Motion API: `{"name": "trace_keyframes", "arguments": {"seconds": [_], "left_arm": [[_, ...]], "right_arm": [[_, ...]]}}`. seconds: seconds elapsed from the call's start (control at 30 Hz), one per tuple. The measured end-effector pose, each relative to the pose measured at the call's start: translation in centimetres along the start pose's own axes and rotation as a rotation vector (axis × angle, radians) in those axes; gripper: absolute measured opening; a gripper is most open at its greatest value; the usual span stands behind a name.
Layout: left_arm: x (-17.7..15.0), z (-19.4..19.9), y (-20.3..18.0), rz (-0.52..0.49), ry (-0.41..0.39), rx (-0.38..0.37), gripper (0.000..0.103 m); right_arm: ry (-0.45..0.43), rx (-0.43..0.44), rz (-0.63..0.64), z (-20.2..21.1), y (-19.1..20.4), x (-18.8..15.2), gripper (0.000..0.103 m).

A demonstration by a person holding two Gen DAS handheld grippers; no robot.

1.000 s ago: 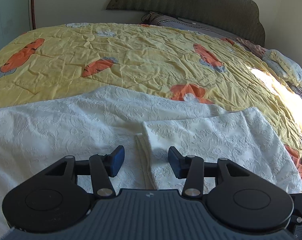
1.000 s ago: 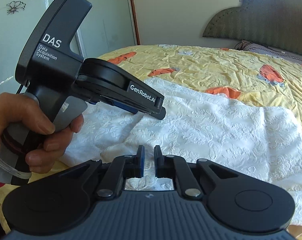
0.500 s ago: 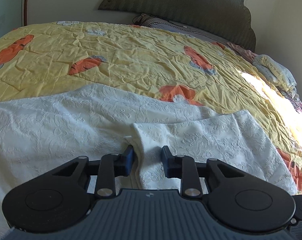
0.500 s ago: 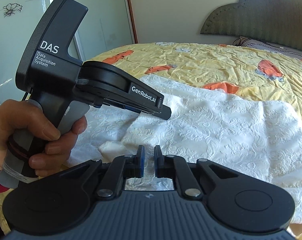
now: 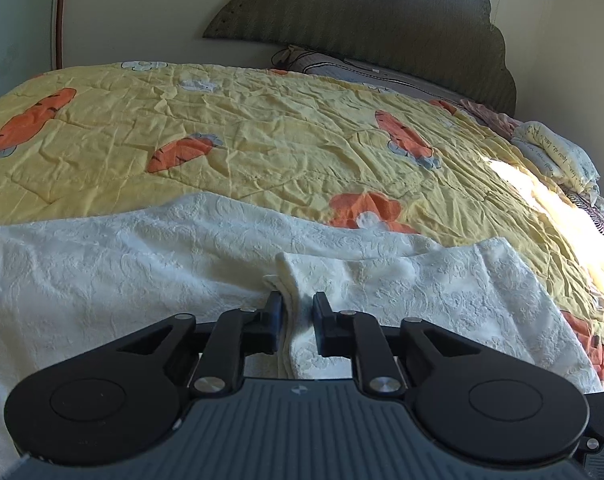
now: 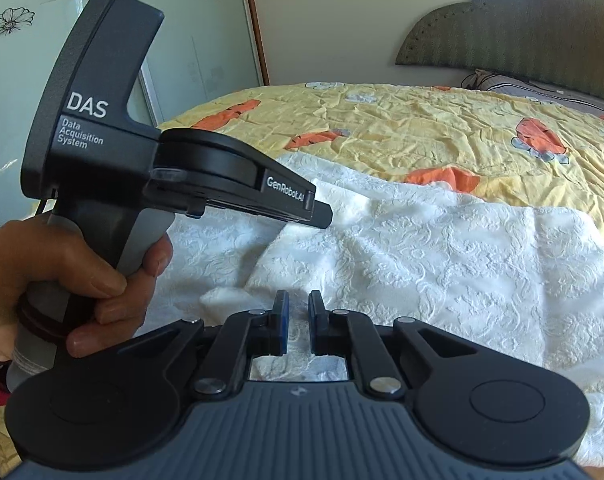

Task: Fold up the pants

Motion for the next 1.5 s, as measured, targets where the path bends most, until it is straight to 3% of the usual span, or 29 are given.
{"name": "trace_keyframes", "arguments": {"seconds": [0.1, 0.2, 0.27, 0.33, 0.5, 0.6, 0.67, 0.73, 0.77, 0.83, 0.87, 0.9, 0.93, 0.97, 1.07, 1.17, 1.23, 1.27, 1.3, 1.4, 1.43, 1.47, 1.5], "left_arm": [[0.0, 1.6, 1.7, 0.024, -0.014, 0.034, 0.046], [-0.7, 2.5, 3.8, -0.024, 0.028, 0.122, 0.048], [-1.1, 4.5, 5.5, 0.018, 0.0, 0.141, 0.048], [-1.6, 7.1, 7.6, 0.072, -0.035, 0.16, 0.051], [-4.6, 13.7, 13.5, 0.161, -0.074, 0.306, 0.064], [-7.2, 15.8, 16.9, 0.174, -0.046, 0.403, 0.065], [-9.0, 16.4, 19.9, 0.168, -0.014, 0.527, 0.064], [-10.4, 16.8, 22.4, 0.166, 0.034, 0.622, 0.063], [-10.8, 17.4, 23.1, 0.18, 0.032, 0.635, 0.062], [-11.2, 18.9, 23.9, 0.236, -0.012, 0.606, 0.063], [-11.4, 19.6, 24.1, 0.266, -0.026, 0.581, 0.064], [-11.7, 20.1, 24.2, 0.296, -0.032, 0.561, 0.064], [-12.0, 20.7, 24.3, 0.338, -0.039, 0.539, 0.065], [-12.4, 21.2, 24.3, 0.373, -0.049, 0.516, 0.064], [-13.5, 22.0, 24.2, 0.479, -0.061, 0.433, 0.063], [-14.0, 21.8, 24.3, 0.614, -0.098, 0.295, 0.063], [-14.3, 21.4, 24.6, 0.688, -0.119, 0.248, 0.055], [-14.5, 21.3, 24.9, 0.707, -0.118, 0.261, 0.047], [-14.7, 21.2, 25.1, 0.713, -0.115, 0.282, 0.032], [-14.6, 21.4, 25.3, 0.703, -0.136, 0.302, 0.015], [-14.6, 21.5, 25.4, 0.699, -0.14, 0.307, 0.015], [-14.7, 21.6, 25.5, 0.7, -0.147, 0.32, 0.013], [-14.7, 21.5, 25.6, 0.697, -0.148, 0.326, 0.013]], "right_arm": [[0.049, -0.026, 0.053, -0.6, 0.2, -0.7, 0.009], [0.013, -0.06, 0.035, -0.4, 0.3, -0.4, 0.01], [-0.034, -0.045, 0.061, 0.3, 1.6, 0.5, 0.01], [-0.034, -0.006, 0.149, 0.5, 4.3, 0.7, 0.01], [-0.001, 0.136, 0.432, -0.6, 13.3, -1.4, 0.01], [0.0, 0.221, 0.577, -1.3, 18.7, -3.3, 0.01], [0.014, 0.264, 0.658, -1.9, 21.5, -4.8, 0.01], [0.014, 0.27, 0.734, -2.6, 23.5, -6.0, 0.01], [0.012, 0.257, 0.777, -2.9, 24.2, -6.7, 0.012], [-0.006, 0.227, 0.854, -3.3, 25.0, -7.7, 0.023], [-0.022, 0.203, 0.884, -3.4, 25.2, -8.1, 0.034], [-0.036, 0.184, 0.914, -3.5, 25.3, -8.4, 0.053], [-0.058, 0.18, 0.948, -3.4, 25.4, -8.8, 0.062], [-0.076, 0.178, 0.981, -3.3, 25.6, -9.0, 0.064], [-0.112, 0.103, 1.066, -4.4, 25.7, -9.4, 0.063], [-0.152, 0.049, 1.163, -5.5, 26.4, -9.9, 0.063], [-0.182, 0.046, 1.215, -6.1, 27.5, -10.2, 0.063], [-0.193, 0.046, 1.226, -6.3, 27.9, -10.2, 0.062], [-0.2, 0.045, 1.236, -6.6, 28.3, -10.1, 0.062], [-0.222, 0.029, 1.24, -7.1, 28.8, -9.7, 0.062], [-0.233, 0.02, 1.241, -7.2, 28.8, -9.6, 0.062], [-0.246, 0.009, 1.247, -7.4, 28.8, -9.5, 0.057], [-0.255, -0.005, 1.255, -7.7, 28.8, -9.5, 0.04]]}}
Point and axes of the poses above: each gripper's, at about its wrist camera, not at the fingertips, and z roughly against the way its jaws point, y to its left, x to its top, the point moved 9 cm from there along -z, roughly the way its jaws point, and after that the axes turned 13 degrees about -z, right-handed, at the moved point
